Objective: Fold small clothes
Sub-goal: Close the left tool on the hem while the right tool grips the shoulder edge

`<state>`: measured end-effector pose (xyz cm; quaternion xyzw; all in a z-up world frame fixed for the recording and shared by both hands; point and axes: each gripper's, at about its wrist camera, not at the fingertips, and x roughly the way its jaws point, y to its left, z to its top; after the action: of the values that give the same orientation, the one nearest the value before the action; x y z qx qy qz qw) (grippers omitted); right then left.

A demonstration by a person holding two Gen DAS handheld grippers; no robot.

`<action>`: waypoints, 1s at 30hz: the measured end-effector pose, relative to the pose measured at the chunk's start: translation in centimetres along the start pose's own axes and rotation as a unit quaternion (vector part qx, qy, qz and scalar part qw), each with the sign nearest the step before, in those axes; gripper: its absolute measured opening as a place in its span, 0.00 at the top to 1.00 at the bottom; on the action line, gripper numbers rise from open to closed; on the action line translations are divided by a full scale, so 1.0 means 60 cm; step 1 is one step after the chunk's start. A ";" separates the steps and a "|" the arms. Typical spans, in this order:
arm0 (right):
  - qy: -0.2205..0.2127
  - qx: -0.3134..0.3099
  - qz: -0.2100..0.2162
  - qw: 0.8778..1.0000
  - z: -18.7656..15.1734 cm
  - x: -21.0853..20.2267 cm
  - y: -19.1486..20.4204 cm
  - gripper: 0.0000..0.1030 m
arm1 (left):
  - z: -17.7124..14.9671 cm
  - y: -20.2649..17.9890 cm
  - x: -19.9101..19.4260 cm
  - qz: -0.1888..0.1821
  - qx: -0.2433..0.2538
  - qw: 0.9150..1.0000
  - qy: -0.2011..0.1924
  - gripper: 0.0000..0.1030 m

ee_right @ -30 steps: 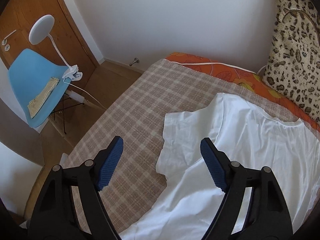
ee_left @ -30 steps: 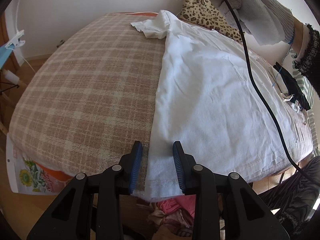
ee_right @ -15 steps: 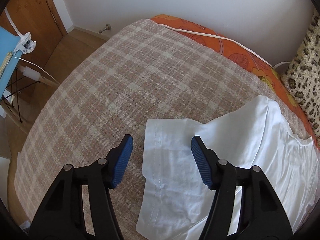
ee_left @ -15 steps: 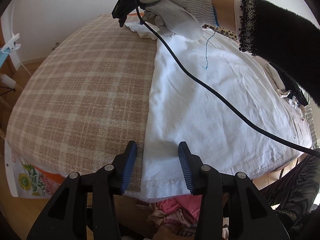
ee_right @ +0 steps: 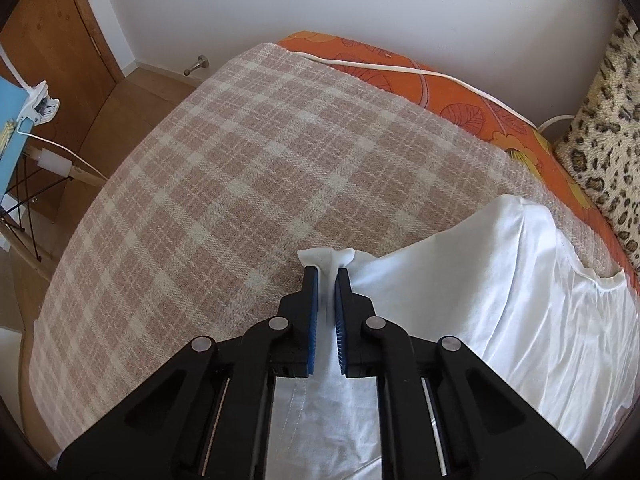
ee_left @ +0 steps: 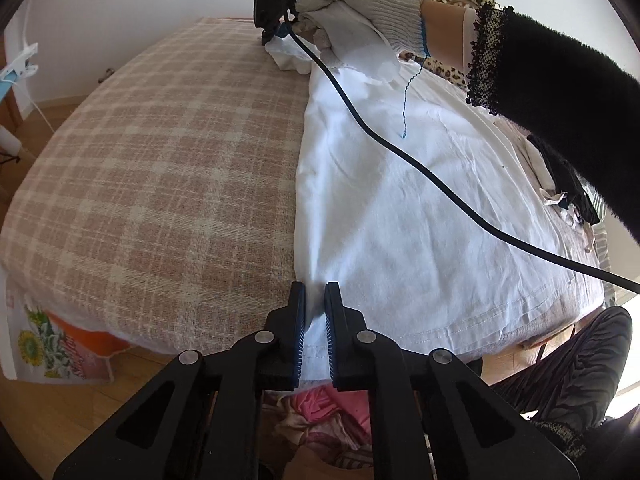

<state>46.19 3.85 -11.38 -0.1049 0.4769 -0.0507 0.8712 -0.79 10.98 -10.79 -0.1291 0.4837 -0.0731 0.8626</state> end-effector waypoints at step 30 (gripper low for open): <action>0.011 -0.059 -0.031 0.998 0.037 -0.006 0.034 0.36 | -0.022 0.019 -0.021 -0.010 -0.036 0.999 -0.003 0.78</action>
<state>47.84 6.22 -10.39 -0.1706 0.4855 -0.0505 0.8559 -2.58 12.19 -10.76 -0.1646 0.4820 -0.0638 0.8582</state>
